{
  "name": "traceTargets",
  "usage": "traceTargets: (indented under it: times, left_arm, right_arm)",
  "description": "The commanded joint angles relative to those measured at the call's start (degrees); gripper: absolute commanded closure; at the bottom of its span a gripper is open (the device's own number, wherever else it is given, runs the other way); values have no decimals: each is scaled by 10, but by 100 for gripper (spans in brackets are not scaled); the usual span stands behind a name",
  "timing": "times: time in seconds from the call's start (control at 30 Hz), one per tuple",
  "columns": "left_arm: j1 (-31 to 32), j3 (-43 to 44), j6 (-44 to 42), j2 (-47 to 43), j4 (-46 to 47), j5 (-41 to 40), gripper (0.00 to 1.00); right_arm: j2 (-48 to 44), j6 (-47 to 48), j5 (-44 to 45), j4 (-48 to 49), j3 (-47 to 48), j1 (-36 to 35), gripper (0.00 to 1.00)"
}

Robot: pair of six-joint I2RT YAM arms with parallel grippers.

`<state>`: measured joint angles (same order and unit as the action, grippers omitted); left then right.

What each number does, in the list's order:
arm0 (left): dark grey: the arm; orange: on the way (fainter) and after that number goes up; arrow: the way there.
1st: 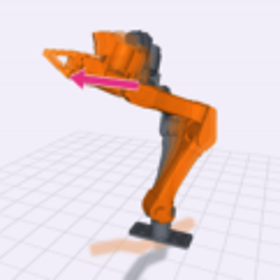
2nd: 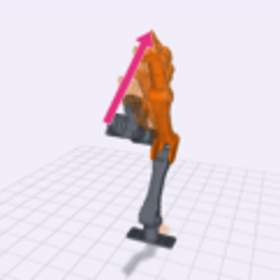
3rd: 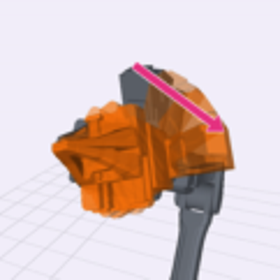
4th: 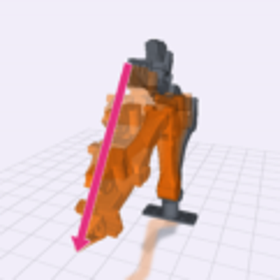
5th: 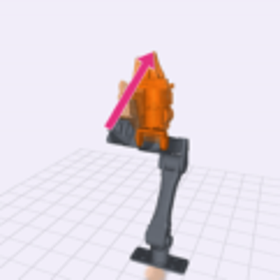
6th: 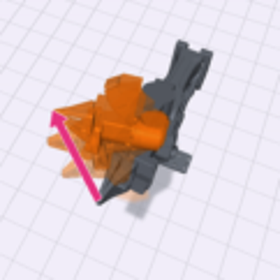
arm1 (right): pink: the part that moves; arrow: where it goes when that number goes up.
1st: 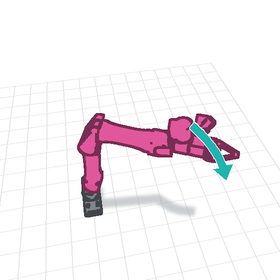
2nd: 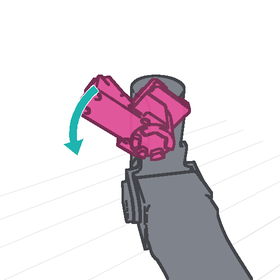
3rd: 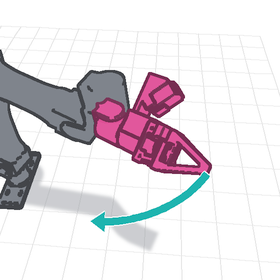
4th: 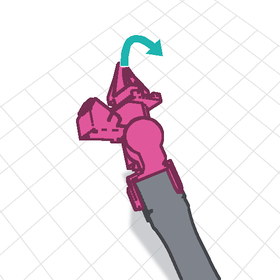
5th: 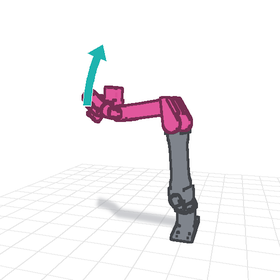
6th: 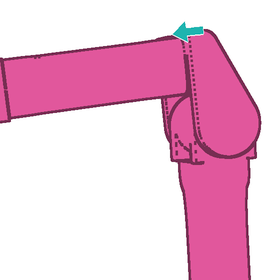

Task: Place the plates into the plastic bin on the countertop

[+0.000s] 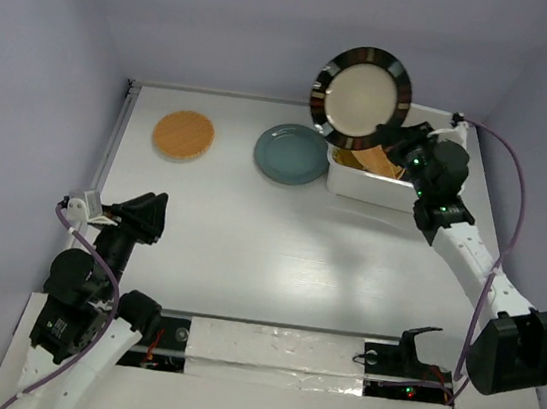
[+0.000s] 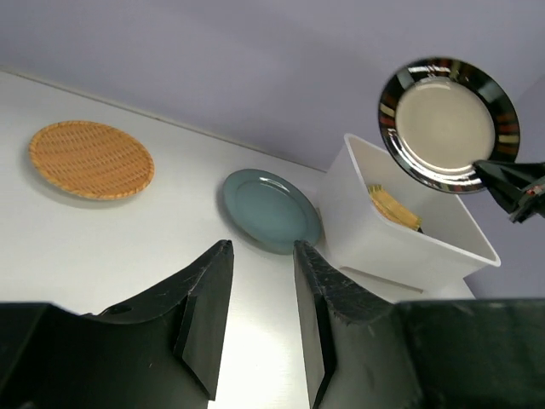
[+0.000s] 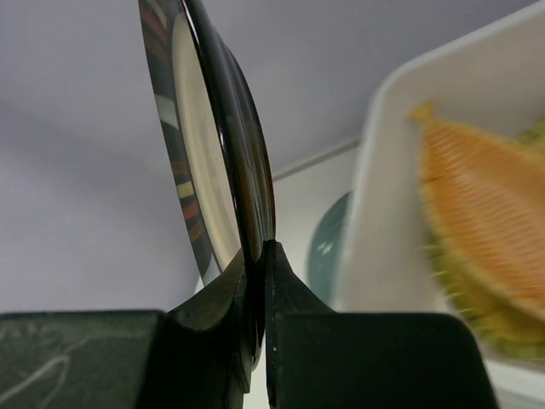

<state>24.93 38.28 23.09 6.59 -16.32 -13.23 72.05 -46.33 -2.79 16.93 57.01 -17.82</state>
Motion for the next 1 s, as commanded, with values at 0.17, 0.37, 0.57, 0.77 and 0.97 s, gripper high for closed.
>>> traceTargets:
  times: [0.17, 0.37, 0.57, 0.77, 0.97]
  left_arm:
    - [-13, 14, 6, 17, 16, -14, 68]
    - [-13, 15, 8, 32, 12, -33, 68]
    - [-13, 17, 15, 65, 8, -43, 68]
    - [-13, 28, 14, 132, -2, -40, 76]
    - [-13, 52, 31, 186, -10, -24, 80]
  right_arm:
    - [20, -3, -179, 49, 8, 174, 100]
    - [100, -41, -241, 108, -6, 240, 100]
    - [159, -46, -251, 113, -8, 266, 100]
    - [181, -63, -244, 120, -28, 290, 87]
    - [178, -17, -209, 40, -11, 300, 77]
